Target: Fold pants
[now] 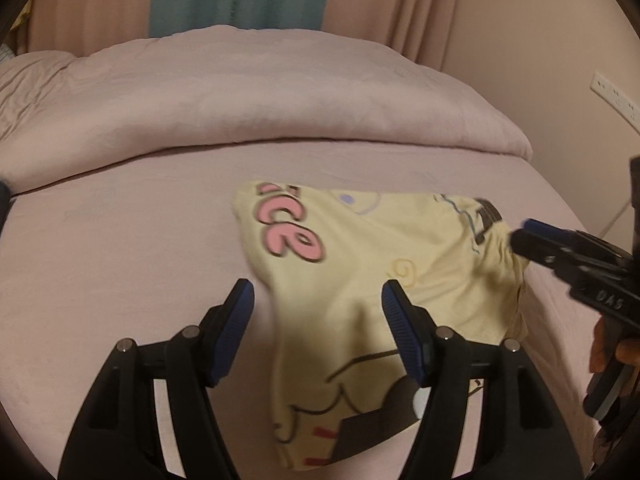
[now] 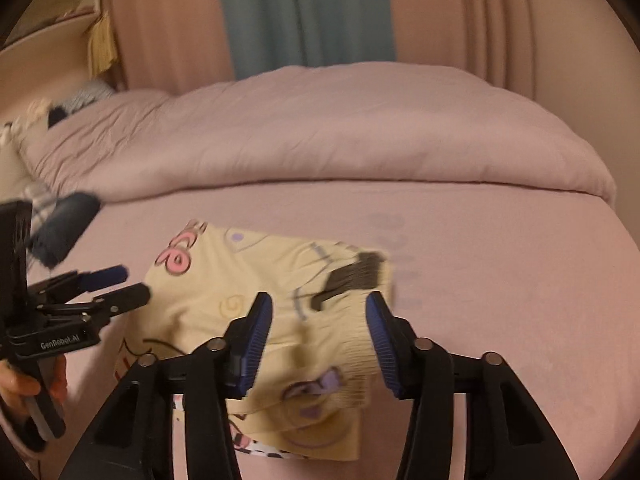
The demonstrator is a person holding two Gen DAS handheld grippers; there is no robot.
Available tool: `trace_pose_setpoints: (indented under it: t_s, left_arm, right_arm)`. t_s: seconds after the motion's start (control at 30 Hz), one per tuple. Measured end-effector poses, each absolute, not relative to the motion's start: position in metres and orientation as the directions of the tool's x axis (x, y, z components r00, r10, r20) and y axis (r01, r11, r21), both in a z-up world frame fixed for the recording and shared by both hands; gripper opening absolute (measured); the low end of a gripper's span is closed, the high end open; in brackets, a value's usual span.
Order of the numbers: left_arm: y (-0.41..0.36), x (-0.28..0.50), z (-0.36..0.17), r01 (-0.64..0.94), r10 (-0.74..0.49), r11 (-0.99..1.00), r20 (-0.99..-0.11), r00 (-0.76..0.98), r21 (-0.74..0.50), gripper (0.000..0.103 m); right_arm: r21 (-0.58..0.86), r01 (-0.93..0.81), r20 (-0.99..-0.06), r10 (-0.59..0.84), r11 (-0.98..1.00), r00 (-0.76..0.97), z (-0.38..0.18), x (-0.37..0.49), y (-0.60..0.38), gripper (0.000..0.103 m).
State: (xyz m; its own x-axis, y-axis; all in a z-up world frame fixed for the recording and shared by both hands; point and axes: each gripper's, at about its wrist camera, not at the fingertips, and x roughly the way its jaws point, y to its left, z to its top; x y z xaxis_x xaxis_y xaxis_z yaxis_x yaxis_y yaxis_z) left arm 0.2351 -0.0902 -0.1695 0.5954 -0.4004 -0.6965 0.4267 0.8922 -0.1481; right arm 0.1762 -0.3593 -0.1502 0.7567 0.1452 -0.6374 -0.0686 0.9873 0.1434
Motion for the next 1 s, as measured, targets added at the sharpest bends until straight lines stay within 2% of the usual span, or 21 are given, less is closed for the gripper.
trace_pose_setpoints:
  t_s: [0.23, 0.3, 0.6, 0.87, 1.0]
  left_arm:
    - [-0.104, 0.247, -0.203, 0.417, -0.351, 0.900, -0.782, 0.516, -0.129, 0.065]
    - [-0.102, 0.250, -0.214, 0.415, -0.350, 0.899, -0.798, 0.490, -0.139, 0.068]
    - [-0.097, 0.245, -0.209, 0.415, -0.346, 0.900, -0.795, 0.498, -0.131, 0.067]
    - [-0.099, 0.224, -0.200, 0.440, -0.370, 0.889, -0.768, 0.523, -0.128, 0.068]
    - [-0.108, 0.220, -0.210, 0.450, -0.324, 0.891, -0.786, 0.527, -0.066, 0.068]
  right_arm:
    - [0.131, -0.063, -0.713, 0.139, 0.989, 0.687, -0.183, 0.192, -0.355, 0.047]
    - [0.137, -0.062, -0.726, 0.143, 0.989, 0.673, -0.189, 0.193, -0.358, 0.047]
    - [0.136, -0.055, -0.739, 0.139, 0.989, 0.659, -0.191, 0.196, -0.353, 0.047]
    - [0.151, -0.067, -0.696, 0.154, 0.986, 0.701, -0.179, 0.171, -0.353, 0.047]
    - [0.053, -0.075, -0.734, 0.090, 0.996, 0.673, -0.195, 0.169, -0.344, 0.047]
